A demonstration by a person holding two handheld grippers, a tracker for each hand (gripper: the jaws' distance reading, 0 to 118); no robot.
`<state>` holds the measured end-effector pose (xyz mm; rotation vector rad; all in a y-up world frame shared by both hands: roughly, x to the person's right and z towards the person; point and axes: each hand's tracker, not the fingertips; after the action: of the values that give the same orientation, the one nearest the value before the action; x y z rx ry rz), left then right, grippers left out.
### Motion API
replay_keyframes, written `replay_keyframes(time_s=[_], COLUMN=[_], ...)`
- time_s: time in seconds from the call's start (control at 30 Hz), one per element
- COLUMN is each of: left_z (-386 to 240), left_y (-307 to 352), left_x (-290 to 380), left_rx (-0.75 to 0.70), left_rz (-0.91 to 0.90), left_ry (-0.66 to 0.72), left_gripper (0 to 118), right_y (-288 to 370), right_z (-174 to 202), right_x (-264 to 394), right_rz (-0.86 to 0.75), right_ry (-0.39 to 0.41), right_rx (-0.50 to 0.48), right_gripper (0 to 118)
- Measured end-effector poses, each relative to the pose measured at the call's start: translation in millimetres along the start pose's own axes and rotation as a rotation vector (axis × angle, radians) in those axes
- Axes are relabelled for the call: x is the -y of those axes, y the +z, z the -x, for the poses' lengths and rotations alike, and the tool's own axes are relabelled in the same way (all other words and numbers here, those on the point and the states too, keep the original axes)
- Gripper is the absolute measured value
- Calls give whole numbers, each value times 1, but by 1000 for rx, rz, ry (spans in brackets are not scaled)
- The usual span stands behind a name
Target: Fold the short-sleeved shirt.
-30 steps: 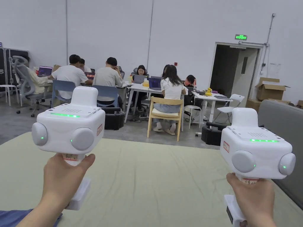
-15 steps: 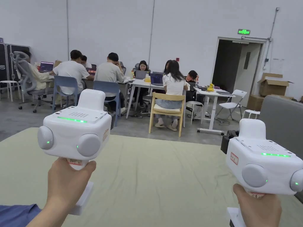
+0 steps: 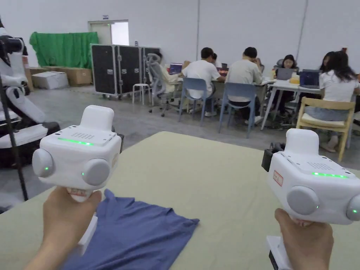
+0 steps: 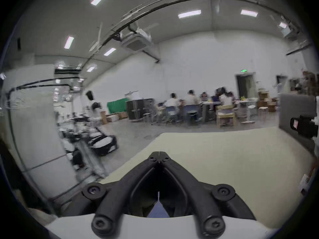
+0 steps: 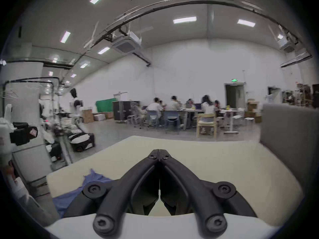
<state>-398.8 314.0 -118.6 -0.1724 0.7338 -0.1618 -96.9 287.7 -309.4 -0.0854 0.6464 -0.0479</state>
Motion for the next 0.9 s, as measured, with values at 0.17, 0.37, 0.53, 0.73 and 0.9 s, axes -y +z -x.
replay_keyframes(time_s=[0.17, 0.37, 0.53, 0.73, 0.9], left_z=[61, 47, -17, -147, -213], left_y=[2, -24, -84, -153, -197], left_x=[31, 58, 128, 248, 315], left_rx=[-95, -74, 279, 422, 442], left_rz=[59, 121, 357, 644, 770], left_ry=[12, 21, 168, 51, -26], left_gripper=[0, 0, 61, 112, 112], right_y=[-34, -49, -60, -82, -104], right_z=[57, 54, 13, -50, -98], right_x=[17, 29, 57, 104, 149], right_rz=[52, 78, 155, 321, 417], right_ry=[31, 44, 128, 191, 173], right_rx=[-102, -114, -60, 29, 85], right_gripper=[3, 3, 3, 3, 3])
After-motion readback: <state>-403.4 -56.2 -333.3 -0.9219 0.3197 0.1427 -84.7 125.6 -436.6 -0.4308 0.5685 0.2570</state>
